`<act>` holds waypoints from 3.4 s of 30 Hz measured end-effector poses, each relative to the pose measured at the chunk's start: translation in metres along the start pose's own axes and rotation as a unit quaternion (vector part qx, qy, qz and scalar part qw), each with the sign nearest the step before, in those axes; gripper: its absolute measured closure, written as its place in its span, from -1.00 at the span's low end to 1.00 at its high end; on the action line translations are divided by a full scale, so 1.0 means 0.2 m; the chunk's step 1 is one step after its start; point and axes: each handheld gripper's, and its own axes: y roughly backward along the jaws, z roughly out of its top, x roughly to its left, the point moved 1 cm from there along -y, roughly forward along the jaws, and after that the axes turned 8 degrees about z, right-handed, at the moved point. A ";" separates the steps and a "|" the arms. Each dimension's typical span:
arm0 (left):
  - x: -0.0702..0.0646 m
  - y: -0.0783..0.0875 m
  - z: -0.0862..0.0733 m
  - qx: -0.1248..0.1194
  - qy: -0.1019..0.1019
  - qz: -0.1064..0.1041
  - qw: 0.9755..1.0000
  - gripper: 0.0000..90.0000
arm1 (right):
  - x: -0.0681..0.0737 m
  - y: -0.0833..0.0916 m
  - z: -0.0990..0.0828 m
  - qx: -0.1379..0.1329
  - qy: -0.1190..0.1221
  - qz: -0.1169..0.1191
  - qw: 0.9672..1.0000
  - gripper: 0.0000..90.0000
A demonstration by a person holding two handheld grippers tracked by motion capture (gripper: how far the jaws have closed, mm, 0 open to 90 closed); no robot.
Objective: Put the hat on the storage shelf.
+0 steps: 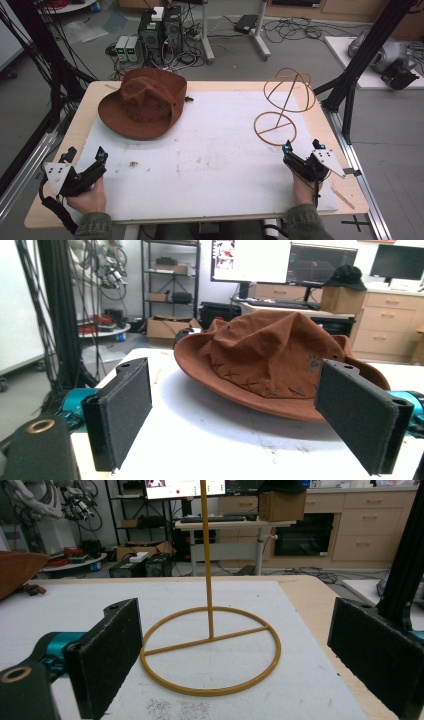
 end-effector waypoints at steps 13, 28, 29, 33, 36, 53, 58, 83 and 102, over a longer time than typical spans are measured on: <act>0.00 0.00 0.01 -0.003 0.000 -0.002 1.000 -0.66 | 0.00 0.00 0.00 -0.001 -0.001 0.000 1.000 -0.85; -0.03 -0.04 0.07 -0.009 -0.015 -0.024 1.000 -0.65 | 0.00 0.00 0.00 0.002 -0.010 0.005 1.000 -0.85; -0.03 -0.04 0.08 -0.011 -0.017 -0.025 0.999 -0.65 | 0.00 0.01 0.00 0.000 -0.006 0.005 1.000 -0.85; -0.04 -0.09 0.12 0.007 -0.039 -0.040 0.998 -0.66 | -0.01 0.00 0.00 0.002 -0.008 0.007 1.000 -0.85; -0.06 -0.14 0.16 0.019 -0.049 -0.051 0.997 -0.66 | 0.00 0.00 0.00 0.003 -0.008 0.009 1.000 -0.85; -0.26 -0.60 0.49 0.058 -0.112 -0.084 0.988 -0.66 | 0.00 -0.02 -0.01 0.008 -0.009 0.019 1.000 -0.85; -0.32 -0.77 0.42 0.099 -0.093 -0.087 0.987 -0.65 | 0.00 -0.02 -0.02 0.010 -0.011 0.021 1.000 -0.85; -0.41 -1.08 -0.02 0.227 -0.017 -0.056 0.972 -0.53 | -0.01 -0.03 -0.03 0.018 -0.005 0.034 0.999 -0.85; -0.49 -1.17 -0.04 0.253 -0.072 -0.058 0.963 -0.18 | 0.02 -0.06 -0.05 0.027 0.005 0.048 0.998 -0.85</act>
